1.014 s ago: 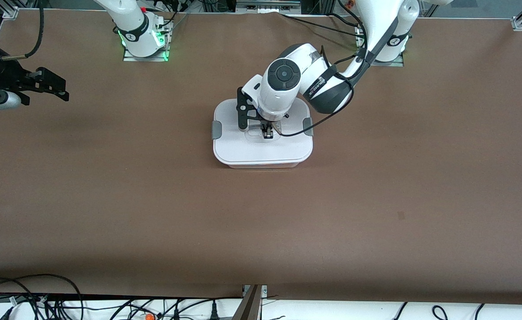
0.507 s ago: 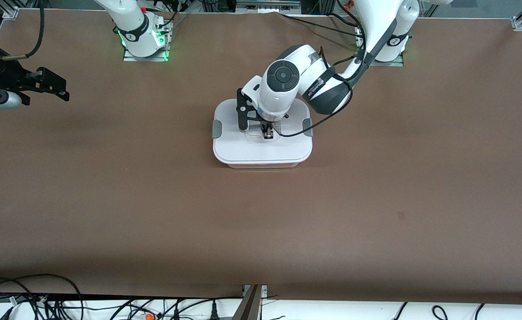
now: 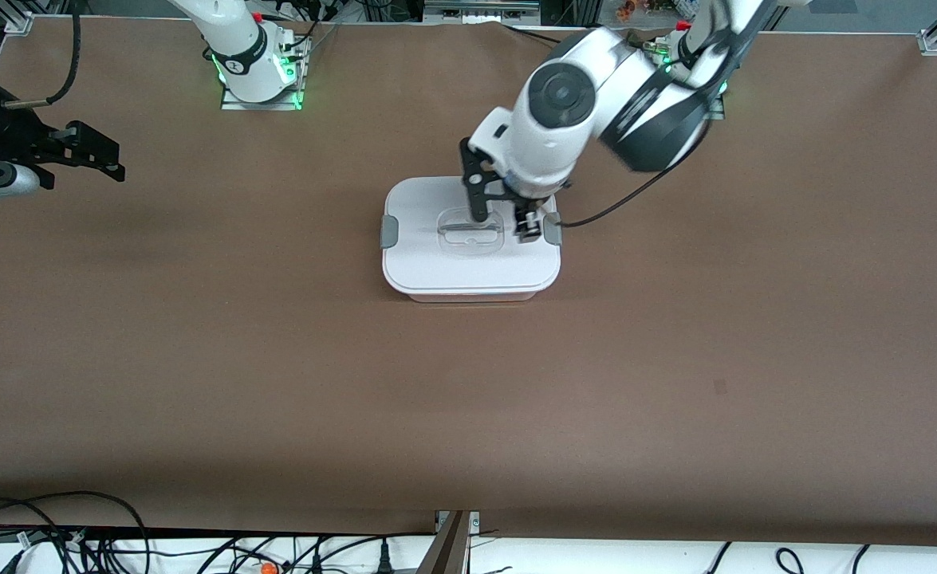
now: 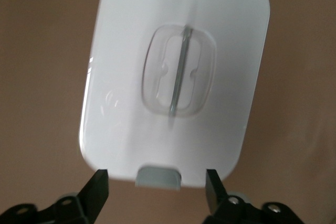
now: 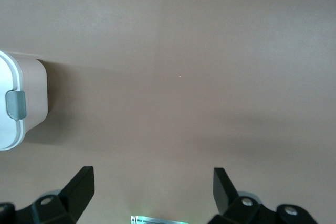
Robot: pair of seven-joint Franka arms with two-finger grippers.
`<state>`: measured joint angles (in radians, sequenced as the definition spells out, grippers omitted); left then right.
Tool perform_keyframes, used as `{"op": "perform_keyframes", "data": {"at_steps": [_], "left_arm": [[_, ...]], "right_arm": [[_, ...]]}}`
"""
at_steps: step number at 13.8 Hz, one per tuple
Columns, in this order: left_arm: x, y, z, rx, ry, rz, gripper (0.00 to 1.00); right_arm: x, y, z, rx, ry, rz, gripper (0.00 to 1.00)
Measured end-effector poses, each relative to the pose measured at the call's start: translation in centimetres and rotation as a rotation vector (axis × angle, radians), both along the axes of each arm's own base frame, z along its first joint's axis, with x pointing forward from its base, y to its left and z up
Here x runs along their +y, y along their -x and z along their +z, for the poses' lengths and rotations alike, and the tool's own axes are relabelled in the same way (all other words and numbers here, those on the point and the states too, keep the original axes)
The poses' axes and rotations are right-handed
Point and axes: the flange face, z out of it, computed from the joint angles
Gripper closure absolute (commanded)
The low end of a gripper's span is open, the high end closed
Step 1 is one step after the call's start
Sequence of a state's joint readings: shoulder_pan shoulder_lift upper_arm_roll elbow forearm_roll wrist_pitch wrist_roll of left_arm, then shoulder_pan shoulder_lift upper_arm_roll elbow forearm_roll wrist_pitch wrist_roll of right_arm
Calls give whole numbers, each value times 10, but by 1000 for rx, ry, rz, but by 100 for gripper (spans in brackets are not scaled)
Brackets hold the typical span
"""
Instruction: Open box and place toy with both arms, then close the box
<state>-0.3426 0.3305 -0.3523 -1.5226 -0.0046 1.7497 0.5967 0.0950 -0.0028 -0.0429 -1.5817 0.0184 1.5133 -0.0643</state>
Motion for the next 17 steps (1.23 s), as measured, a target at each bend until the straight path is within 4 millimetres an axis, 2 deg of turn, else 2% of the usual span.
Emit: {"op": "perform_keyframes", "data": {"at_steps": [2,4,7,9,10,11,12,13,15,17], "left_arm": [[63,-12,38,32,-61,143,0],[140,-32,58,104,-129,306,0],[265,-74,68,115,-132,541,0],[336,-93,70,58,-124,684,0],[364,-98,69,18,-120,740,0],[381,-101,71,-40,-106,778,0],[388,-101,78,-102,-86,816,0],[386,-94,85,-140,-73,884,0],[376,-69,98,-151,-73,1095,0],[371,-49,102,-141,-84,1191,0]], "right_arm": [[1,0,0,0,0,1,0],[1,0,0,1,0,1,0],[1,0,-1,2,0,2,0],[4,0,-1,2,0,7,0],[8,0,-1,2,0,15,0],[13,1,-1,2,0,23,0],[17,1,-1,2,0,31,0],[21,1,0,2,0,39,0],[28,2,0,2,0,52,0],[30,2,0,2,0,55,0]]}}
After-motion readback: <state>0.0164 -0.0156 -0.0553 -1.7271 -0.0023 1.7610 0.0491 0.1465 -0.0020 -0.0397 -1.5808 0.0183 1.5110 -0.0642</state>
